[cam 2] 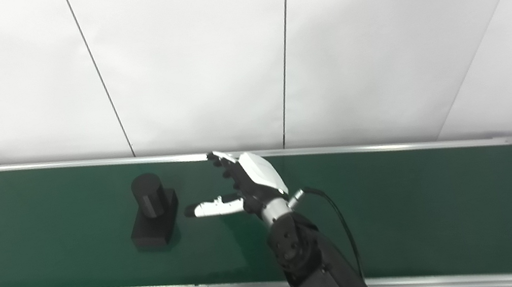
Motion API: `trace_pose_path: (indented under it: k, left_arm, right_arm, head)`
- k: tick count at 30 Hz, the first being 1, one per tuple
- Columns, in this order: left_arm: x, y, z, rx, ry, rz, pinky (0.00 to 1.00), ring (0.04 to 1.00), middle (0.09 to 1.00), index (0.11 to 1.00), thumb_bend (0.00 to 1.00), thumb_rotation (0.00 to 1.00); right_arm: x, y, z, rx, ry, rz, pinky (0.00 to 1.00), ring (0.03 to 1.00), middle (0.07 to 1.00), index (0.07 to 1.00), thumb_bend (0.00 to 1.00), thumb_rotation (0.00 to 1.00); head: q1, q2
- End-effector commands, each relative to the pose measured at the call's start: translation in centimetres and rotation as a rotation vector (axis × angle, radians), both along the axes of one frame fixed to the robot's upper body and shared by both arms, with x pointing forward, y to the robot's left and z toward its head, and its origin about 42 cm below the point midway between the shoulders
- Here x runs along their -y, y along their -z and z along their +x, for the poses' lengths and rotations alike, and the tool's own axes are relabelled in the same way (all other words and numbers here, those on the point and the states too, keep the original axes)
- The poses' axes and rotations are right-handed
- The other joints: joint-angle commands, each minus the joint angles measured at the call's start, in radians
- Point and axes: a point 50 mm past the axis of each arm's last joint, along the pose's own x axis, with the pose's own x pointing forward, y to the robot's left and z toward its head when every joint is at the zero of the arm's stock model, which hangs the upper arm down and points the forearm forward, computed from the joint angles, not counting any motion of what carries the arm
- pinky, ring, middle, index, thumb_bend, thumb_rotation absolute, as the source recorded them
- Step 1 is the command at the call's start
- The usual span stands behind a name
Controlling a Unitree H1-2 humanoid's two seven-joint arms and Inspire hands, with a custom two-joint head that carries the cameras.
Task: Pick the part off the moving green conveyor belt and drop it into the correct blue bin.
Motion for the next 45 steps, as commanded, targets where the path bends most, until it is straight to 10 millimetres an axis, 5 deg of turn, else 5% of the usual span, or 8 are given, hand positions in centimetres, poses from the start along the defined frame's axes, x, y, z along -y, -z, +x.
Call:
trace_pose_path:
  k: [1, 11, 36, 43, 44, 45]
  left_arm:
    - [0.0, -0.9, 0.3, 0.057, 0.011, -0.022, 0.57, 0.651, 0.758, 0.818, 0.98, 0.20]
    - [0.4, -1.0, 0.3, 0.071, 0.016, 0.001, 0.57, 0.664, 0.756, 0.808, 0.99, 0.26]
    - [1.0, -1.5, 0.0, 0.127, 0.019, 0.055, 0.56, 0.651, 0.742, 0.791, 1.00, 0.33]
    - [1.1, -1.5, -0.2, 0.131, 0.013, 0.053, 0.56, 0.656, 0.752, 0.802, 1.00, 0.32]
    - [1.1, -1.6, -0.2, 0.133, 0.013, 0.053, 0.56, 0.657, 0.754, 0.805, 1.00, 0.31]
    - [1.1, -1.6, -0.3, 0.130, 0.012, 0.048, 0.56, 0.660, 0.755, 0.806, 1.00, 0.31]
  right_arm:
    - [-2.0, -2.8, 0.5, 0.084, -0.042, 0.039, 0.66, 0.808, 0.885, 0.913, 0.87, 0.53]
    - [-3.5, -2.5, 0.7, 0.052, -0.066, 0.029, 0.76, 0.873, 0.918, 0.927, 0.87, 0.51]
    - [-6.9, -1.2, 1.9, 0.048, -0.086, -0.088, 0.76, 0.850, 0.902, 0.915, 0.80, 0.47]
    - [-7.0, 0.1, 2.2, 0.132, -0.031, -0.040, 0.61, 0.717, 0.808, 0.833, 0.58, 0.22]
    - [-6.9, 0.3, 2.2, 0.152, -0.024, -0.027, 0.51, 0.592, 0.695, 0.783, 0.52, 0.07]
    - [-6.8, 0.5, 2.1, 0.170, -0.008, -0.013, 0.45, 0.528, 0.608, 0.756, 0.52, 0.03]
  head:
    - [0.001, 0.002]
    - [0.007, 0.006]
    - [0.033, 0.020]
    - [0.036, 0.028]
    - [0.036, 0.028]
    - [0.033, 0.031]
